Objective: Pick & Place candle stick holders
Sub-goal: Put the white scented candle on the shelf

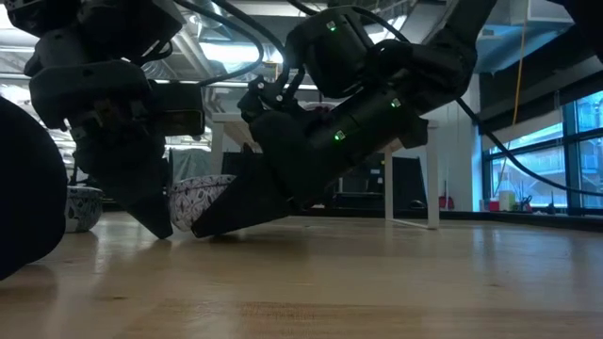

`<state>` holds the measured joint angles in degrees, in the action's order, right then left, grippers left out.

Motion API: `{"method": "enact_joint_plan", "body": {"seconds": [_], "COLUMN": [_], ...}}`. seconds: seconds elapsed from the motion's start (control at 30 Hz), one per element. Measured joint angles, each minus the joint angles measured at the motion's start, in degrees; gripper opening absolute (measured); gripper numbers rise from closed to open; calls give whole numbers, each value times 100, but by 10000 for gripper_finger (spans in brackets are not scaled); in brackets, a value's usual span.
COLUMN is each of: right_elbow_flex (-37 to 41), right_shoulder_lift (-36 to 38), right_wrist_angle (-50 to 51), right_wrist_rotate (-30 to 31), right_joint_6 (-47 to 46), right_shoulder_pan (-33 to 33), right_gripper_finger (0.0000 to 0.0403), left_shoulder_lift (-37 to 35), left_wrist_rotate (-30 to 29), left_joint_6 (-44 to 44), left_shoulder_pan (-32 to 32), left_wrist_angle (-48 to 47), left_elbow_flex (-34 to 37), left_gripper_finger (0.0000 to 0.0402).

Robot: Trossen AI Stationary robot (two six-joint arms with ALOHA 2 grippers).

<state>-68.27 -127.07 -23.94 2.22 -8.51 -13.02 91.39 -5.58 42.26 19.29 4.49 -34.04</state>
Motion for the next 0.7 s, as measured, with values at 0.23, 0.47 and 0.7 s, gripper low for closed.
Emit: {"method": "enact_joint_plan", "body": {"seconds": [0.23, 0.47, 0.7], "right_elbow_flex": [0, 0, 2], "right_shoulder_lift": [0, 0, -2], "right_wrist_angle": [-10, -34, -50], "right_wrist_rotate": [-41, -71, 182], "right_joint_6": [-2, 2, -28], "right_shoulder_pan": [0, -12, -33], "right_gripper_finger": [312, 378, 396], "left_shoulder_lift": [0, 0, 0], "left_wrist_rotate": [2, 2, -1], "left_joint_6": [1, 0, 0], "left_shoulder_pan": [0, 0, 0], "left_wrist_angle": [0, 0, 0], "left_elbow_flex": [0, 0, 0], "left_gripper_finger": [2, 2, 2]}}
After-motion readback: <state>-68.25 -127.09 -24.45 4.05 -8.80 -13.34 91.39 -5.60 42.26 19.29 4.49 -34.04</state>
